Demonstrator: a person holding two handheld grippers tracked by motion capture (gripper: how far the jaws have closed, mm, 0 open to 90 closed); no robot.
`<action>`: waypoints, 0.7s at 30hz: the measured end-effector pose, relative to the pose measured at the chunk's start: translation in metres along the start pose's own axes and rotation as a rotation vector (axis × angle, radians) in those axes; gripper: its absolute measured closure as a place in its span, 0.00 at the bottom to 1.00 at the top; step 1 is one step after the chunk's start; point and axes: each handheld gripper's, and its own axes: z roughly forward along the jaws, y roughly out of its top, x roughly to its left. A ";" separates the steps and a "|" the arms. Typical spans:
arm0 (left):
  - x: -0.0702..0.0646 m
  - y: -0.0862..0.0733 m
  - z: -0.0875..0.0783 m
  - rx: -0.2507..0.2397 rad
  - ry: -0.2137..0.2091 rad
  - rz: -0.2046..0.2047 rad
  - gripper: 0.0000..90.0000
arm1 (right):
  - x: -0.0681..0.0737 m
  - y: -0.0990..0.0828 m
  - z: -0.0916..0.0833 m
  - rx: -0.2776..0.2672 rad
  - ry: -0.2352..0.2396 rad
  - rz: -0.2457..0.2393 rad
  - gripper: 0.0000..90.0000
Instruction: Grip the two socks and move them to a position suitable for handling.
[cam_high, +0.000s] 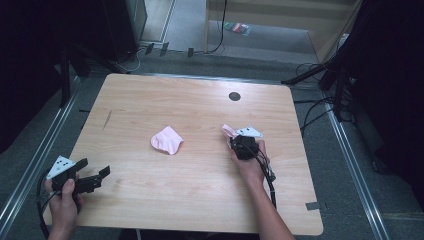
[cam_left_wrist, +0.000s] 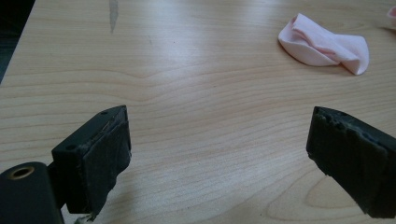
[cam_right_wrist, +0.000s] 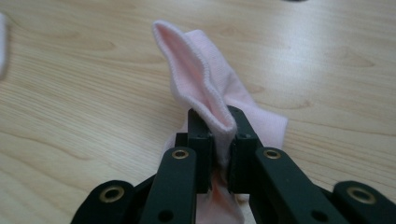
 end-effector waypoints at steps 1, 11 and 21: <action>0.000 0.000 0.000 0.000 0.002 0.002 0.07 | 0.001 0.001 -0.005 -0.013 0.009 0.005 0.93; -0.005 0.005 -0.003 -0.011 0.059 0.014 0.07 | 0.024 0.008 -0.061 -0.098 0.037 0.037 0.92; -0.054 0.017 -0.005 -0.054 -0.018 0.071 0.07 | 0.063 -0.008 -0.093 -0.096 0.057 0.042 0.90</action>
